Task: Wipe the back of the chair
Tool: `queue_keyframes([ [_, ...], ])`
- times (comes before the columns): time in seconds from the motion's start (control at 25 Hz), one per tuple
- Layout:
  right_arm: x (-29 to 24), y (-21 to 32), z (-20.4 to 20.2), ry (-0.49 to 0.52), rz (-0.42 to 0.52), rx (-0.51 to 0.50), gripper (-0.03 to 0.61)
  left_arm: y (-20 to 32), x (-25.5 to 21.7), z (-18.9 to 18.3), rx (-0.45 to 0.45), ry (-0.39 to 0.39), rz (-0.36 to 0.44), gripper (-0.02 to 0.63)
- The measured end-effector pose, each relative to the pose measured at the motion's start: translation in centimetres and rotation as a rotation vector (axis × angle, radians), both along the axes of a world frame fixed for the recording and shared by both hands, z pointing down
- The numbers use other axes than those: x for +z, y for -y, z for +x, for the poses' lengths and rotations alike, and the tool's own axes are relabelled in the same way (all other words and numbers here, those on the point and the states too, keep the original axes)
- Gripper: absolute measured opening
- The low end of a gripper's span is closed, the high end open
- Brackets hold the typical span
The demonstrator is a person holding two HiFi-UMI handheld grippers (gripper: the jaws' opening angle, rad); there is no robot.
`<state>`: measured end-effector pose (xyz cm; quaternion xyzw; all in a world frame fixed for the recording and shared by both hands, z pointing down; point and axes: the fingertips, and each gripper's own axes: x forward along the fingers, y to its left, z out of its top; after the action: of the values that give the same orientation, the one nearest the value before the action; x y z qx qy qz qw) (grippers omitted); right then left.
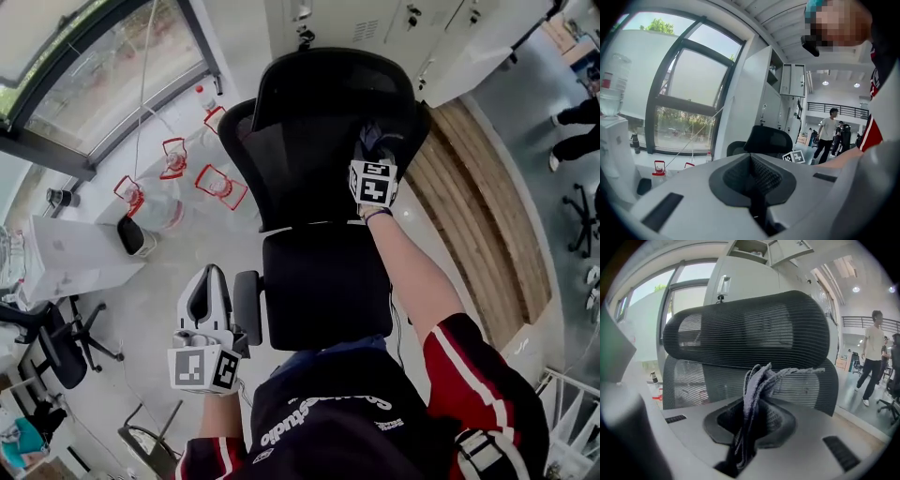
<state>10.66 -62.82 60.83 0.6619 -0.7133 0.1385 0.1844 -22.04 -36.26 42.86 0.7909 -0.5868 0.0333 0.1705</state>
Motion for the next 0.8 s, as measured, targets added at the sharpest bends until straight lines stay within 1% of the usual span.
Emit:
queue_keyframes([
  [0.24,0.2,0.4,-8.0,-0.003,-0.001,-0.115,0.071,-0.6,-0.1,-2.3,-0.036,0.0,-0.001,0.025],
  [0.56,-0.1,0.3,-19.0,0.049,0.007,-0.238,0.071,-2.2,0.4,-5.7,-0.091,0.007,-0.02,0.025],
  [0.8,-0.4,-0.4,-27.7,0.08,0.001,-0.353,0.071,-3.4,0.6,-7.8,-0.118,0.009,-0.03,0.025],
])
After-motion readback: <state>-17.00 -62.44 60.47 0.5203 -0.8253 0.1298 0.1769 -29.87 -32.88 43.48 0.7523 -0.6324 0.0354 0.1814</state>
